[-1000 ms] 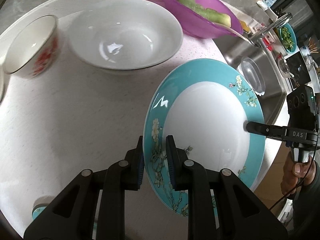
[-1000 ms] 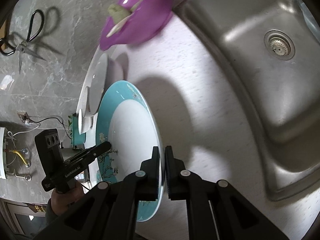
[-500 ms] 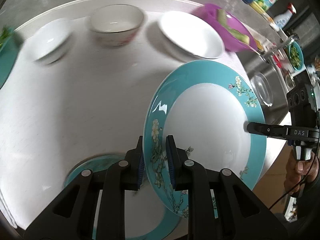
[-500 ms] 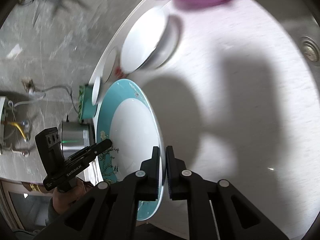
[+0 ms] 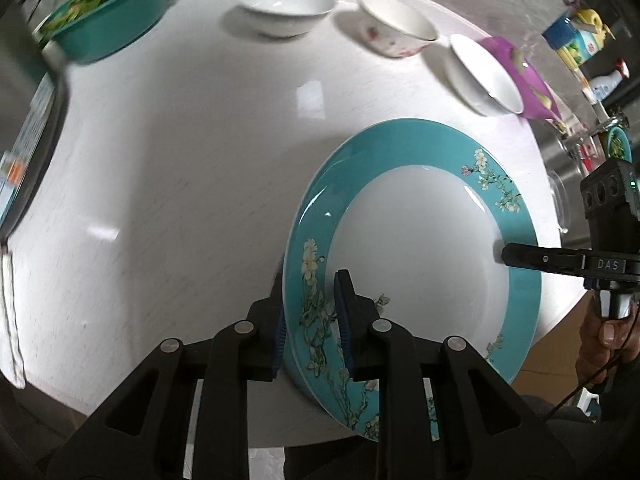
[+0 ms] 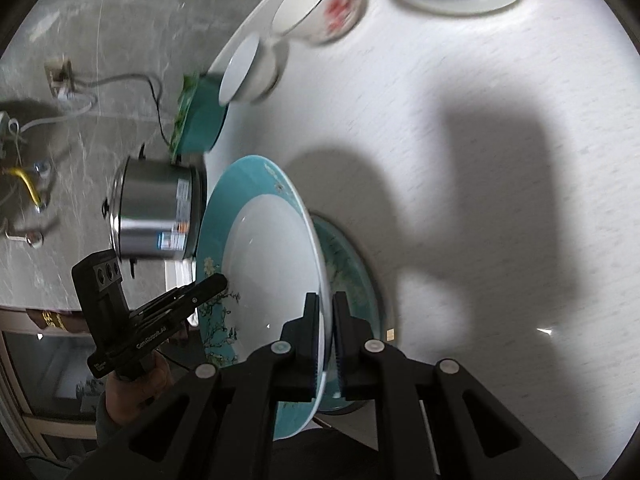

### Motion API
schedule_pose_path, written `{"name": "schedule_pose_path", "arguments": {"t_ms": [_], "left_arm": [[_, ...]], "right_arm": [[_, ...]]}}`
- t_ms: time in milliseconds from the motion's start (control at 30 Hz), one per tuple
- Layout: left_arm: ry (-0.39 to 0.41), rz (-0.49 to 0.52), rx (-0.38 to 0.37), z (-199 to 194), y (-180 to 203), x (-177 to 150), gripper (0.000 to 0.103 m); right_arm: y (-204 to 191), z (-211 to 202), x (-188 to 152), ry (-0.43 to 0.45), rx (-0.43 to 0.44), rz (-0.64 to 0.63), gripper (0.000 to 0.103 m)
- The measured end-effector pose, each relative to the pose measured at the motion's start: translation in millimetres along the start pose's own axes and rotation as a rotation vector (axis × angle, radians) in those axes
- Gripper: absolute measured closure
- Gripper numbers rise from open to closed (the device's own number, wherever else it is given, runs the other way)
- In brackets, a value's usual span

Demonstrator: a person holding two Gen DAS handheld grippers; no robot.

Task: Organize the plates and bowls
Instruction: 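Carry the large teal plate with both tools and lower it onto the plate stack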

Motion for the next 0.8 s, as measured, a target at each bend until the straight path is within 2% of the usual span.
{"name": "schedule_pose_path", "arguments": {"t_ms": [167,300,633,800], "left_arm": [[-0.011,-0.005,0.008,9,-20,-12,0.082],[-0.018,0.006,0.002,16,-25,-20,0.082],[-0.031,0.035,-0.004,29,-22,-27,0.082],[-0.032,0.043,0.009,40,1,-16,0.081]], "right_arm": [[-1,23,-9,-0.034,-0.036,-0.009,0.092],[4,23,-14,-0.036,-0.06,-0.012,0.092],[11,19,-16,-0.015,-0.119,-0.019,0.092],[12,22,-16,-0.019,-0.146,-0.031,0.092]]}}
Point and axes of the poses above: each gripper's, at about its wrist camera, not at the fingertips, and z roughly the way its jaws point, y to its right, x to its top, the point moved 4 cm from there along z, roughly the way its jaws point, and after that the axes turned 15 degrees about x, right-handed, at the moved point
